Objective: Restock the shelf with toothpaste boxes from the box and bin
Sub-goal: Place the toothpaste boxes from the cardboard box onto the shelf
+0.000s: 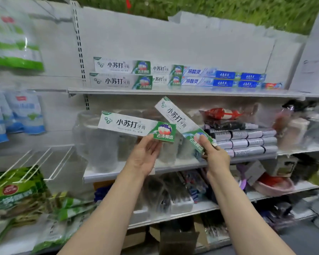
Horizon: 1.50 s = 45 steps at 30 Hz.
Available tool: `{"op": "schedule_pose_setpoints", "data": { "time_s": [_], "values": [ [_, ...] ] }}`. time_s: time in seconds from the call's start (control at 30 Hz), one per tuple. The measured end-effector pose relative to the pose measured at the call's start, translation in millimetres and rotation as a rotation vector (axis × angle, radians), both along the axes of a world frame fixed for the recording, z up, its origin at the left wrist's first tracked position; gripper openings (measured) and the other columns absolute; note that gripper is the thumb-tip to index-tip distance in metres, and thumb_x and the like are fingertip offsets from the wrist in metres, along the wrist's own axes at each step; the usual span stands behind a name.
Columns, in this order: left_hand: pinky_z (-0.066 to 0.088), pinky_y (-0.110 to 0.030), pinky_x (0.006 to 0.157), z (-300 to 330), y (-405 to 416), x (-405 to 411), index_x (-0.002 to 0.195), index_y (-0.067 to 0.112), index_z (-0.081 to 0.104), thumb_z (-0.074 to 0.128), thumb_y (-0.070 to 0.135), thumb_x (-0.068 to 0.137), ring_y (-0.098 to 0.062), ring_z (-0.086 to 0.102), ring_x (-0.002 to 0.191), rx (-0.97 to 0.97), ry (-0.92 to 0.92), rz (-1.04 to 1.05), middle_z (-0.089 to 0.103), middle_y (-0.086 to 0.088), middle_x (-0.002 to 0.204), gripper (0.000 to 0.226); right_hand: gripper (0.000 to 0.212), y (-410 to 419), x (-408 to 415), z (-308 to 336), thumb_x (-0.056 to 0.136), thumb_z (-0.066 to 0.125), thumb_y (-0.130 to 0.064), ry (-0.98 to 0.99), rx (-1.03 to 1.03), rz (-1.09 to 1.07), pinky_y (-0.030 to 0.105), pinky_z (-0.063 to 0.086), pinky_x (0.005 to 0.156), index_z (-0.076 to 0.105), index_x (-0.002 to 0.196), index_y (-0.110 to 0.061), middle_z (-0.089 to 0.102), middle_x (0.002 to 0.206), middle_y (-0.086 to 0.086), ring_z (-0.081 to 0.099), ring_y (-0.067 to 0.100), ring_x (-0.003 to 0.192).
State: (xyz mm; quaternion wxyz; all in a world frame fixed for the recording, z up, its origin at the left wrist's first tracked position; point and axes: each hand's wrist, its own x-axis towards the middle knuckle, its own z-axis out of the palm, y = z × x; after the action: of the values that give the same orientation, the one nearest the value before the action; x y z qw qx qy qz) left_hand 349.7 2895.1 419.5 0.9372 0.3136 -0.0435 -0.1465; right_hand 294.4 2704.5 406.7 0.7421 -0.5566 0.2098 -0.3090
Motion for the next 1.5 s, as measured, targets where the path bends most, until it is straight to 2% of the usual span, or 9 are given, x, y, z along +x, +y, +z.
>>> {"op": "schedule_pose_setpoints", "data": {
  "time_s": [0.27,0.4,0.53,0.63,0.8,1.03,1.13,1.33,1.5],
  "values": [
    [0.047,-0.034,0.103,47,-27,26,0.105,0.004,0.066,0.058,0.003,0.095,-0.022,0.065,0.106,-0.049,-0.088,-0.004,0.077,-0.010,0.092,0.013,0.028,-30,44,78,0.073,0.087,-0.040,-0.143,-0.076,-0.010,0.023,0.049,0.063,0.075,0.082,-0.017,0.072,0.070,-0.005,0.063,0.014,0.068],
    [0.051,-0.033,0.094,58,-36,52,0.119,0.004,0.062,0.060,0.003,0.090,-0.022,0.066,0.104,-0.028,-0.131,0.021,0.074,-0.011,0.102,0.029,0.045,-51,92,101,0.065,0.090,-0.050,-0.144,-0.120,0.001,0.034,0.052,0.066,0.078,0.091,-0.016,0.078,0.086,0.007,0.066,0.019,0.073],
    [0.055,-0.034,0.094,70,-44,80,0.115,0.009,0.064,0.056,0.002,0.094,-0.022,0.068,0.102,0.003,-0.196,0.076,0.072,-0.012,0.110,0.023,0.060,-69,137,117,0.057,0.085,-0.065,-0.083,-0.224,-0.103,0.039,0.056,0.079,0.077,0.092,-0.017,0.076,0.086,-0.001,0.071,0.021,0.085],
    [0.050,-0.037,0.099,79,-49,96,0.109,0.007,0.065,0.058,0.001,0.093,-0.022,0.068,0.098,0.000,-0.196,0.116,0.074,-0.011,0.100,0.019,0.066,-80,167,129,0.065,0.085,-0.060,-0.041,-0.307,-0.130,0.031,0.047,0.076,0.073,0.108,-0.011,0.074,0.102,0.004,0.068,0.023,0.095],
    [0.053,-0.036,0.097,89,-61,112,0.106,0.006,0.066,0.064,0.002,0.076,-0.021,0.068,0.095,-0.008,-0.208,0.181,0.072,-0.012,0.105,0.030,0.074,-98,202,140,0.070,0.085,-0.056,-0.034,-0.424,-0.124,0.039,0.049,0.098,0.064,0.129,-0.016,0.069,0.121,0.002,0.063,0.024,0.112],
    [0.051,-0.038,0.098,96,-75,114,0.107,0.003,0.067,0.061,-0.004,0.086,-0.023,0.068,0.098,-0.032,-0.204,0.232,0.072,-0.014,0.105,0.022,0.074,-105,220,140,0.077,0.082,-0.051,-0.041,-0.531,-0.156,0.042,0.046,0.103,0.057,0.137,-0.015,0.063,0.132,0.006,0.060,0.026,0.120],
    [0.052,-0.038,0.097,100,-74,116,0.105,0.003,0.067,0.060,-0.006,0.088,-0.023,0.069,0.096,-0.025,-0.224,0.236,0.073,-0.013,0.100,0.021,0.066,-92,206,137,0.080,0.080,-0.046,-0.196,-0.602,-0.240,0.041,0.044,0.102,0.056,0.134,-0.017,0.060,0.125,0.000,0.057,0.023,0.114],
    [0.053,-0.037,0.096,110,-67,121,0.105,0.003,0.067,0.060,-0.005,0.088,-0.020,0.071,0.091,0.011,-0.259,0.228,0.075,-0.011,0.096,0.020,0.040,-34,163,151,0.087,0.076,-0.027,-0.317,-0.449,0.529,0.022,0.055,0.083,0.064,0.125,-0.027,0.076,0.094,-0.004,0.072,0.003,0.089],
    [0.054,-0.036,0.097,121,-44,123,0.121,0.002,0.064,0.071,-0.001,0.079,-0.026,0.068,0.107,0.145,-0.311,0.276,0.071,-0.015,0.115,0.043,0.042,-12,166,152,0.078,0.081,-0.014,-0.405,-0.279,0.529,0.026,0.056,0.084,0.066,0.113,-0.030,0.078,0.085,0.002,0.073,0.010,0.083]
  ]
}}
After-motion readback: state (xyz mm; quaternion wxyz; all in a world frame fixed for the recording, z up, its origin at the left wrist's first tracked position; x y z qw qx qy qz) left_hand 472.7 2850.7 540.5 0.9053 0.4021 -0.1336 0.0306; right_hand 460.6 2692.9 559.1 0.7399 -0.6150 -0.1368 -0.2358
